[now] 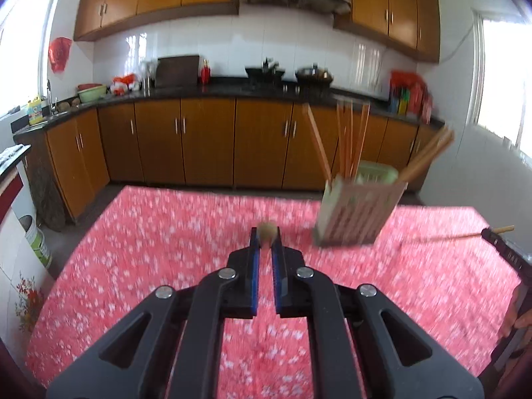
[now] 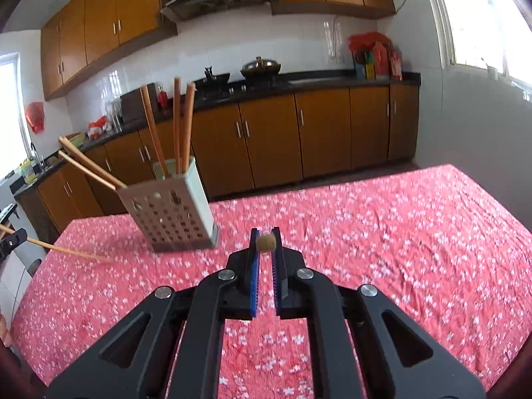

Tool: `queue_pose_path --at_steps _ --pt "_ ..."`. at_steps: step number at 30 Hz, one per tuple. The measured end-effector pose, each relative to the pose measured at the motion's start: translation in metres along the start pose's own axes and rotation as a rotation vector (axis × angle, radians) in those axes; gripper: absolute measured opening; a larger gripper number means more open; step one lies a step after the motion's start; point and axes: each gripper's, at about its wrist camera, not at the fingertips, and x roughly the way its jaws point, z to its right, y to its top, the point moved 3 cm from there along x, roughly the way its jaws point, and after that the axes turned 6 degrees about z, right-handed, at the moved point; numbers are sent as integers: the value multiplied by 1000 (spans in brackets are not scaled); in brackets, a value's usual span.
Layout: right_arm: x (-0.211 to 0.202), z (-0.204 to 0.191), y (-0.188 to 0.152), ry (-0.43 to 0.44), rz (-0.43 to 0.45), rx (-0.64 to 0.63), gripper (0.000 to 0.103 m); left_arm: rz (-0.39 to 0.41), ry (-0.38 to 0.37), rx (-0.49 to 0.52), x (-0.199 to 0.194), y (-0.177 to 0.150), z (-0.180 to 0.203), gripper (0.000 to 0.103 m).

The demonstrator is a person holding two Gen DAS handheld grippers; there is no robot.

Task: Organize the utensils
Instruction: 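Lift both held chopsticks upright and carry them over the metal holder, then open both tools to drop the chopsticks into the holder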

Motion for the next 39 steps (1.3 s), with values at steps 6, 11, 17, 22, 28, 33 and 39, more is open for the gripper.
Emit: queue_pose_path --at_steps 6,11,17,22,28,33,39 --pt "-7 -13 27 20 67 -27 7 53 -7 4 1 31 8 8" --pt "-15 -35 55 70 128 -50 7 89 -32 14 -3 50 22 8" --pt "-28 -58 81 155 197 -56 7 134 -101 -3 -10 73 41 8" --pt "-36 -76 98 205 259 -65 7 184 -141 -19 -15 92 58 8" --pt "-37 -85 110 240 307 -58 7 225 -175 -44 -17 112 72 8" --pt "-41 -86 120 242 363 -62 7 261 -188 -49 -14 131 80 8" --pt "-34 -85 138 235 417 -29 7 299 -193 -75 -1 155 88 8"
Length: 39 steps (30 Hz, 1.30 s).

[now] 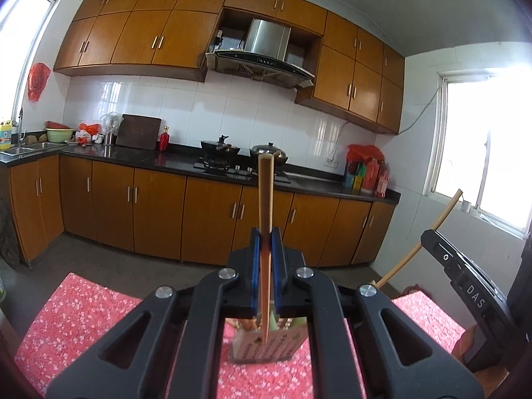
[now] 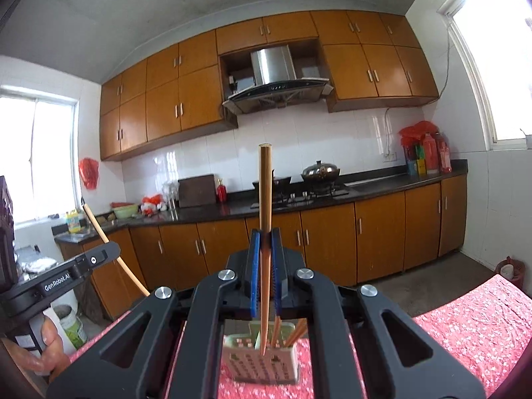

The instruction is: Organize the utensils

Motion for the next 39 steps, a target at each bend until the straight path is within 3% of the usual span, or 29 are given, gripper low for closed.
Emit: queue_pose_path --at_steps 5,8,19,34,36,38,39 --pt "15 -1 3 -18 57 -1 7 57 6 1 17 12 6 8" --pt "28 -1 -4 -24 45 -9 7 78 14 5 31 10 7 8" --pt "59 5 -48 -36 -100 -3 7 -19 38 -17 74 -33 -8 8" --pt "63 9 -44 -59 -150 0 9 -35 40 14 70 -34 -1 10" --pt "58 11 -39 -61 -143 14 16 -28 37 11 67 -31 -1 16" --pt "53 14 -32 -69 -120 20 34 -13 46 12 63 -27 -2 25" --pt "51 14 -31 -70 -112 20 35 -8 48 10 60 -25 -3 26"
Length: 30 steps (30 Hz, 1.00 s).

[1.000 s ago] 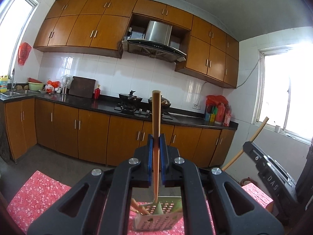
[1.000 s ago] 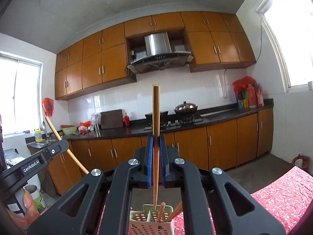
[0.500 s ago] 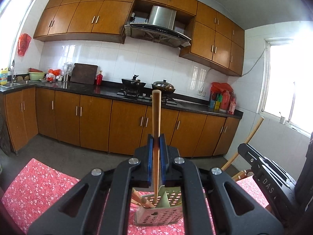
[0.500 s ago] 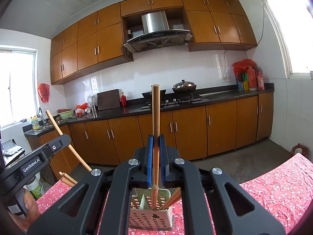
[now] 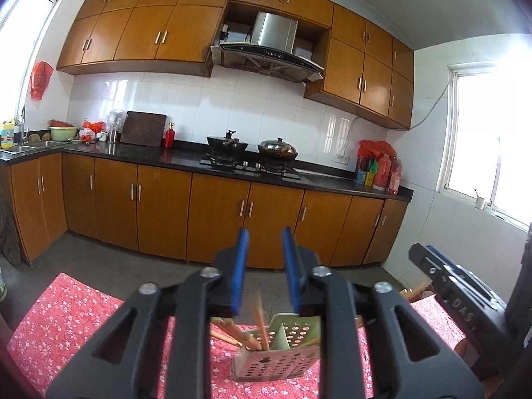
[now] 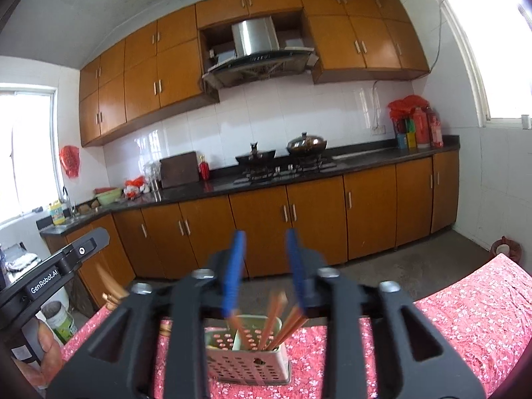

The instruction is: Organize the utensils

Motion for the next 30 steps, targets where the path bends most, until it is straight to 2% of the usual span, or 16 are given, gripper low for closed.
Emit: queue_pose_path --at_steps 6,8,10,12,14,15,17,18,22,27,30 --pt "-20 1 10 4 31 -10 38 17 14 -5 -17 7 -7 29" --pt "-29 1 10 4 35 -16 53 23 21 2 -29 8 -10 36" --pt "-43 1 8 3 40 -27 63 27 30 11 -44 5 -16 42" --pt "-55 1 2 1 38 -35 75 23 46 20 -60 -1 -22 53" --pt "-73 0 -10 -16 32 -48 98 12 49 29 -80 -12 -29 73" --pt "-81 0 -17 -22 28 -54 101 3 53 35 -89 -19 -32 79" --pt "-92 -3 -28 -39 20 -79 101 -17 56 45 -108 -36 -38 96" --pt "-97 -5 -36 -54 11 -99 101 -28 60 49 -116 -44 -39 98" --pt "-113 -11 -71 -112 -57 -169 101 -68 103 72 -146 -78 -48 99" --pt "-134 -10 -110 -146 -111 -141 101 -91 196 83 -173 -118 -60 99" --pt "-140 -8 -134 -150 -169 -126 101 -95 232 124 -183 -138 -58 99"
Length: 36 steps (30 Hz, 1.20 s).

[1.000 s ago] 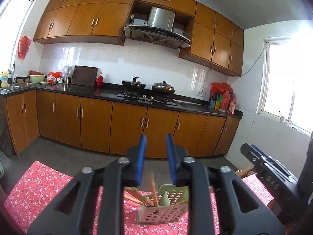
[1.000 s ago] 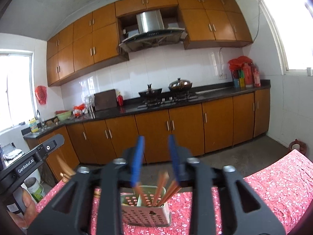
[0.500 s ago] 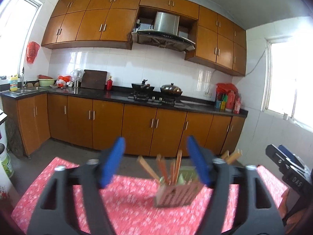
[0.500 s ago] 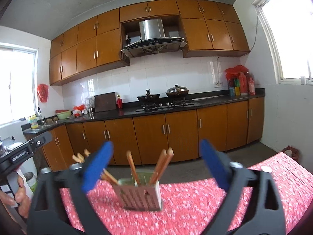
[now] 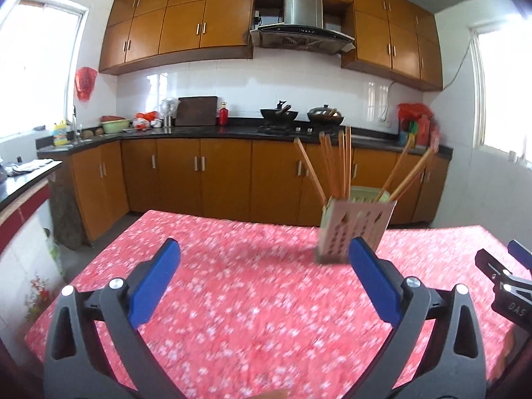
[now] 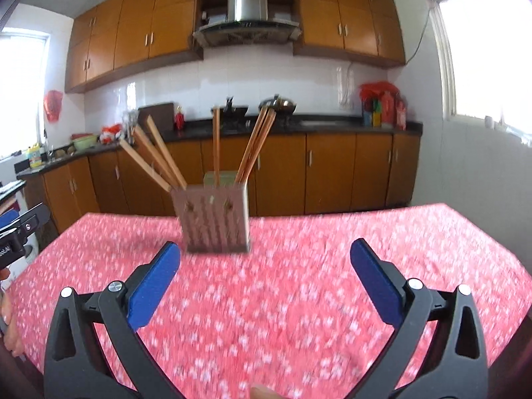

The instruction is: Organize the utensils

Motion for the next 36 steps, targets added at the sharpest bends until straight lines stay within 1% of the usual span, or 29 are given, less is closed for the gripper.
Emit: queue_pose_path --at_steps 3,4,7,13,18,26,36 --pt "-2 -4 -18 -8 -35 -29 101 -3 14 41 -7 -15 4 99" --pt "-4 -6 -23 -13 -36 -50 101 -6 15 57 -11 -23 6 99" --pt "-11 -9 -31 -22 -30 -85 101 -22 15 79 -12 -33 12 99" --pt "-22 -8 -43 -21 -30 -84 101 -37 10 82 -19 -49 15 99" --pt "-25 -3 -46 -17 -37 -56 101 -42 -2 72 -21 -54 16 99" --pt "-27 -1 -47 -7 -36 -35 101 -30 -7 89 -26 -55 22 99" --pt "-25 3 -50 -6 -58 -16 101 -51 -20 81 -23 -57 23 99"
